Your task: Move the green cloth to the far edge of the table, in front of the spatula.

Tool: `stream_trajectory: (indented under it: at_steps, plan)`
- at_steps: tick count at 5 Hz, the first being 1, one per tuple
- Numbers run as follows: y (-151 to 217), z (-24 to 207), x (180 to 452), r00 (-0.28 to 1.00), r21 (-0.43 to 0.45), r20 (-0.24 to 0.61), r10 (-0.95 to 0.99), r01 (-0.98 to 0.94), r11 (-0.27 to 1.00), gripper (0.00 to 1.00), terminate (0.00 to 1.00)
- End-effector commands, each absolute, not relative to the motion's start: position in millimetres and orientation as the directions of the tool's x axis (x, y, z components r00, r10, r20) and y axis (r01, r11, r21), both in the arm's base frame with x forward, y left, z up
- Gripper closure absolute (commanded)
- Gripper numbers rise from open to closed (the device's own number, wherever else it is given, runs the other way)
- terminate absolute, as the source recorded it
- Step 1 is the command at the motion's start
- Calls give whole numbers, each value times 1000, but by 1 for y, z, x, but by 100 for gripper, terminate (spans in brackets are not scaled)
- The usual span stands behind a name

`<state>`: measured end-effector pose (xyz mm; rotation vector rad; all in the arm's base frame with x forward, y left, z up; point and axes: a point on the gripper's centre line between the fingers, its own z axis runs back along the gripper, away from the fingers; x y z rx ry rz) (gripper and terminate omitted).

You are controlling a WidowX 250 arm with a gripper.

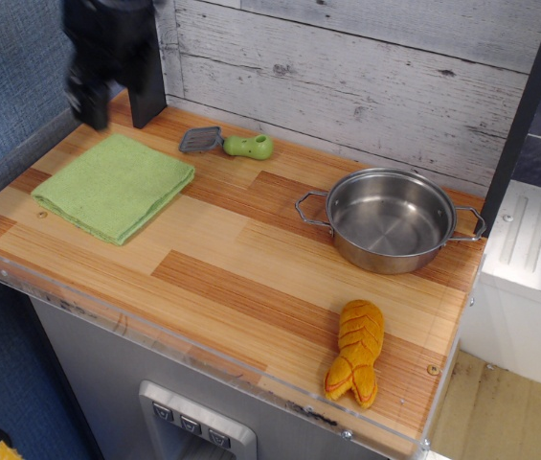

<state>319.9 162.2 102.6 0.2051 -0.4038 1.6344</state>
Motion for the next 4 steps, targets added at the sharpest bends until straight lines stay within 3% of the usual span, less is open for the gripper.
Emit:
stream_trajectory:
  at_steps: [1,3,4]
  plan:
    - [180,153,297,-145,-237,375,915,-970,-57,0,0]
    - [180,153,297,-145,-237,375,915,-970,-57,0,0]
    - [180,153,297,-145,-237,375,915,-970,-57,0,100]
